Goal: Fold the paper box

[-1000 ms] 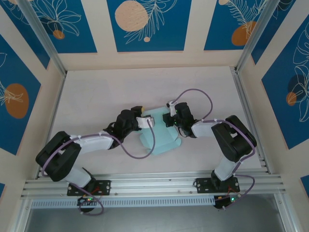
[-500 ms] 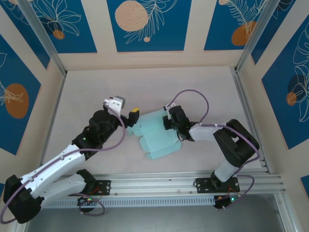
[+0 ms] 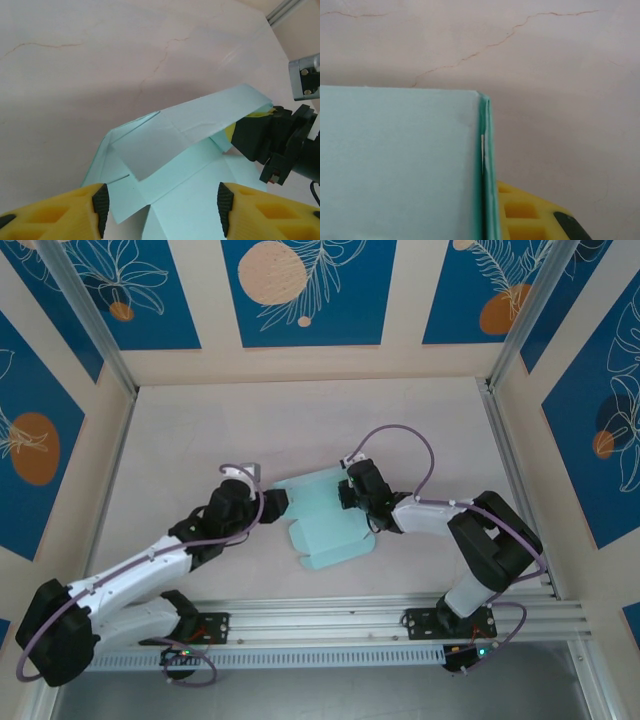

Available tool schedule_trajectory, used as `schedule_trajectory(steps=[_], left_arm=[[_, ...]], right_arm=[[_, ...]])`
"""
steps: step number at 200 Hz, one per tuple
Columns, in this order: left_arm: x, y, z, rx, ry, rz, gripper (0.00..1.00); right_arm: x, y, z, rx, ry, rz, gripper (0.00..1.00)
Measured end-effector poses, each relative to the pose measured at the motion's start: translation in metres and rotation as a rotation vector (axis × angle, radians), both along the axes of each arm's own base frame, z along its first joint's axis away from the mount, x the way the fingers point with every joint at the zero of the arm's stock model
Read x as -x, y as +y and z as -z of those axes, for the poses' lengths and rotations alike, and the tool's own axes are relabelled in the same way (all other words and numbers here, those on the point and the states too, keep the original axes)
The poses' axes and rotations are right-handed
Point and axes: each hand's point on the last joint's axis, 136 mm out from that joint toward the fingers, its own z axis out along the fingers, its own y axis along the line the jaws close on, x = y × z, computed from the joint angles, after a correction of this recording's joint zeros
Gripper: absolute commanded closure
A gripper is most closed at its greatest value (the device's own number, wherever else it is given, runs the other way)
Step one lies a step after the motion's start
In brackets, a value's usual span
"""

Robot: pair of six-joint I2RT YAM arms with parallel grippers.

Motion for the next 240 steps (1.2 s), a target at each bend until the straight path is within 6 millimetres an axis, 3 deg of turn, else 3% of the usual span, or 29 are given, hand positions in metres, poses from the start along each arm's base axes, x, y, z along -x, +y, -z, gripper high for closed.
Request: schedule_trajectory(steps=[51,142,211,240], left_arm=[[-0.016,-0.016,-0.011,-0.014,-0.009,0.018,0.4],[-0.026,-0.026,0.035,-0.102,0.094,0.029,0.35],[-0.04,-0.058,0.039,-0.014,0.1,0.095,0.39],[-0.042,-0.063,0.039,0.01,0.097,0.098,0.4]], right_arm=[[-0.003,0.002,-0.005,-0.004,-0.01,0.001,0.93],[-0.003,0.007,-0.008,-0.01,-0.017,-0.003,0.93],[-0.001,0.01,-0.006,-0.02,-0.005,0.007,0.96],[-0.001,0.007,-0.001,-0.014,0.008,0.034,0.96]])
